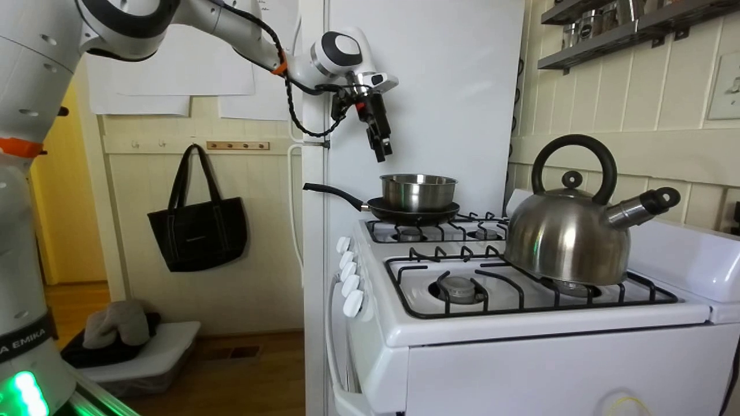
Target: Move the spoon to the white part of the stove
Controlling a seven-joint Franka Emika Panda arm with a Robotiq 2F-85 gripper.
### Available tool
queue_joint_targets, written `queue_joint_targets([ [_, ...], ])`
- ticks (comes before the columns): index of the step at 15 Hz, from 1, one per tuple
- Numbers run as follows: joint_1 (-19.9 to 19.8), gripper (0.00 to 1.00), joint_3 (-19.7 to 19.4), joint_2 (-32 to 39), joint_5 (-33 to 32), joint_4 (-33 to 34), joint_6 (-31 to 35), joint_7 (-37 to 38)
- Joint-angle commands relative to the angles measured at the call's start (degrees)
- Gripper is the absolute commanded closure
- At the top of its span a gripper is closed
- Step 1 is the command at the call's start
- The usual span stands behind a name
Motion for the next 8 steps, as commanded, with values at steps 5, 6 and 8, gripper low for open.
queue_joint_targets([
  [5, -6.0, 0.0, -0.4, 2.3, 8.3, 5.2, -5.8, -24.4],
  [6, -6.6, 0.0, -0.5, 2.9, 9.4, 6.3, -7.2, -26.2],
  [8, -7.0, 0.0, -0.4, 4.1, 10.4, 7.3, -8.3, -27.5],
])
